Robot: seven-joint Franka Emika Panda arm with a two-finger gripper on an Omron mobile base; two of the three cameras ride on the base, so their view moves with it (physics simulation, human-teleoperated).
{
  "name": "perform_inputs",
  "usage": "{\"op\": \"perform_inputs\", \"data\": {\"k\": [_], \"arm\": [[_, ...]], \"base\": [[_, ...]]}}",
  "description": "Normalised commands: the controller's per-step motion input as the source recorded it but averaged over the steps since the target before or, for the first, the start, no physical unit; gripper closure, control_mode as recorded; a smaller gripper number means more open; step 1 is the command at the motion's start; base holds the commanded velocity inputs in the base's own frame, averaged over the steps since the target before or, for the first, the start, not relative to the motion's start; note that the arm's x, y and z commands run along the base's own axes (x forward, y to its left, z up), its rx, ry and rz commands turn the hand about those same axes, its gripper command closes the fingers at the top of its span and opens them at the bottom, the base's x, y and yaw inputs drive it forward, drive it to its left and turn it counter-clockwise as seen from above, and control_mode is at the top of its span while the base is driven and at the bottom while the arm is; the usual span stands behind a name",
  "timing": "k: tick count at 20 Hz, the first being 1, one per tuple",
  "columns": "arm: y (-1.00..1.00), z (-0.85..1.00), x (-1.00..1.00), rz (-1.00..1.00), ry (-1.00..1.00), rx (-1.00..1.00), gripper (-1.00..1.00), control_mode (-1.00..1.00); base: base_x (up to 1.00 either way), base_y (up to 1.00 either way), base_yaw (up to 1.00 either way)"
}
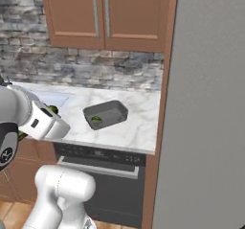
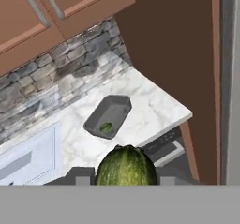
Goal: Take the squash and avocado out of the freezer and place them in the tupperware container on the counter. Then put the tupperware containing the vegetables back in the freezer.
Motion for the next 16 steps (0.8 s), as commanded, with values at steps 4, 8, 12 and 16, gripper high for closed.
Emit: {"op": "perform_inputs", "data": {"k": [4,8,12,16], "arm": [[0.00,0.00,0.00,0.00,0.00,0.00,1.00,1.00],[0.21,-0.19,0.26,-0.02,0.15,0.00,1.00,-1.00],[0.10,-0.44,0.88,-0.01,0.26,0.02,1.00,-1.00],[0.00,-0.54,1.00,0.00,0.32,0.05,1.00,-1.00]], "base": [[0.76,0.07,-0.07],[0.10,0.05,-0.01],[0.00,0.00,0.00],[0.00,0.00,0.00]]}}
